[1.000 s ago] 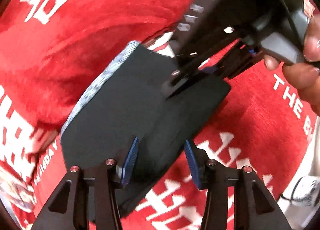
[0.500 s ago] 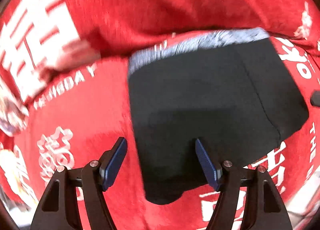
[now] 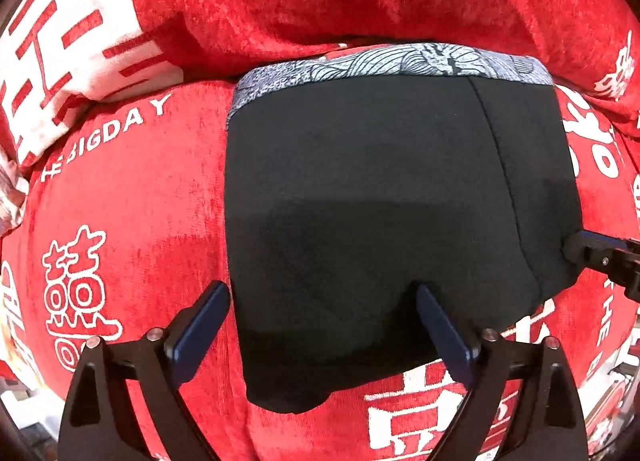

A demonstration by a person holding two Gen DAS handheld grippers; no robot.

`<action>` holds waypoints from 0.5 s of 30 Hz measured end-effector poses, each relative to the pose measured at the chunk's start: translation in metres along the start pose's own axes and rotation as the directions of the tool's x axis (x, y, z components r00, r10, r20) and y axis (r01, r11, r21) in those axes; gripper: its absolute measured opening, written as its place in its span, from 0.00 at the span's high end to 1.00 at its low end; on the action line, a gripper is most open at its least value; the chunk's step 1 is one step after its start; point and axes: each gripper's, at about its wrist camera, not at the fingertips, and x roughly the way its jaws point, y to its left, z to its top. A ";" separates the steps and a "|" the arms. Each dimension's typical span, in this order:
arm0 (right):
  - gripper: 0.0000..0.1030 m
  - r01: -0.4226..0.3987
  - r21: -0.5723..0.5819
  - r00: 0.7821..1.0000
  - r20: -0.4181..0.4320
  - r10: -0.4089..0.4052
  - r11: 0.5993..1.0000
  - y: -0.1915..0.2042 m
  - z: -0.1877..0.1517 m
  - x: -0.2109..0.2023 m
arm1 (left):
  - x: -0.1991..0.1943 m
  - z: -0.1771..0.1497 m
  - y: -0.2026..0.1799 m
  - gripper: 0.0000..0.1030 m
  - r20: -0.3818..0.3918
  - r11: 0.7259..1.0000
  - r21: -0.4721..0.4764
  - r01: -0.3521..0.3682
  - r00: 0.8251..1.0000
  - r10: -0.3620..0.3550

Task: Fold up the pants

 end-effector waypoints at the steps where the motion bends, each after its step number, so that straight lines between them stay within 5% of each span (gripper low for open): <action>1: 0.68 0.001 0.002 1.000 -0.002 -0.001 1.000 0.000 0.001 0.000 | 0.000 0.000 0.001 0.08 -0.004 1.000 -0.009 0.007 1.000 -0.007; 15: 0.53 0.000 0.072 1.000 0.012 -0.001 0.997 -0.020 0.000 -0.019 | 0.002 0.005 0.007 0.08 -0.021 1.000 -0.006 0.017 1.000 -0.017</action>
